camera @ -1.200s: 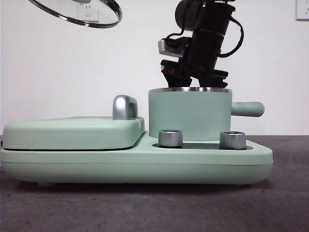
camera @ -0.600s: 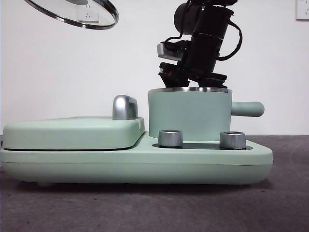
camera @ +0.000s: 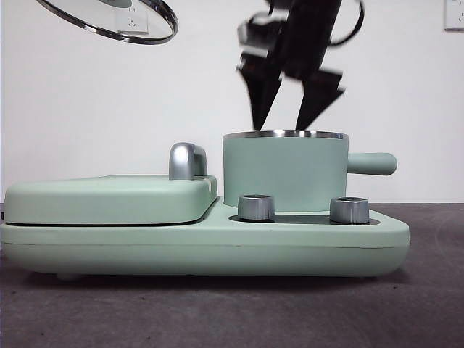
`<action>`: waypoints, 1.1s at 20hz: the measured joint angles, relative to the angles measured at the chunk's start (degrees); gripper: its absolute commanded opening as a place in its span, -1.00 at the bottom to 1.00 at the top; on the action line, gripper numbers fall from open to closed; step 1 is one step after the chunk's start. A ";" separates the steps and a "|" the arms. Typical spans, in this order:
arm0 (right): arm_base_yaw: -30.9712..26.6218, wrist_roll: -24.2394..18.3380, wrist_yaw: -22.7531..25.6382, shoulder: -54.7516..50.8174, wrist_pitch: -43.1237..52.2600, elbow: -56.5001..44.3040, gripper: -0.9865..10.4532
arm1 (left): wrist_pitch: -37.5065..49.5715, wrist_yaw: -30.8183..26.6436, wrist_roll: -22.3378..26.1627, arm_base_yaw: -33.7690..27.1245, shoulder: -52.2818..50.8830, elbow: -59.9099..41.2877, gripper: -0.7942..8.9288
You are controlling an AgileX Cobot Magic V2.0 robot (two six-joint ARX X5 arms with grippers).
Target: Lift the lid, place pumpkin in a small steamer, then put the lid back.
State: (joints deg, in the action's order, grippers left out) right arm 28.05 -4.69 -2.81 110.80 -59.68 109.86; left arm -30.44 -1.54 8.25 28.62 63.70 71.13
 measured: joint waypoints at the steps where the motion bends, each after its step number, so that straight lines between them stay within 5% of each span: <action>1: -0.02 0.09 0.07 -1.42 -1.27 0.37 -0.14 | 0.00 0.00 0.00 0.00 0.00 0.00 -0.82; 6: 0.11 0.66 -0.09 -10.03 -3.56 -2.69 -0.17 | 0.00 0.00 0.09 0.00 0.00 0.00 -0.82; 15: 1.07 3.87 0.02 -40.81 19.47 -41.62 -0.17 | 0.00 0.55 0.09 0.00 0.00 0.00 -0.82; 22: 1.14 6.43 1.36 -59.34 21.79 -53.13 -0.18 | 0.33 5.70 0.07 0.00 0.52 0.00 -0.82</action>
State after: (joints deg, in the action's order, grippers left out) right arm 29.19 1.74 -1.45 51.46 -37.89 56.73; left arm -30.11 4.16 8.32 28.62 64.23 71.13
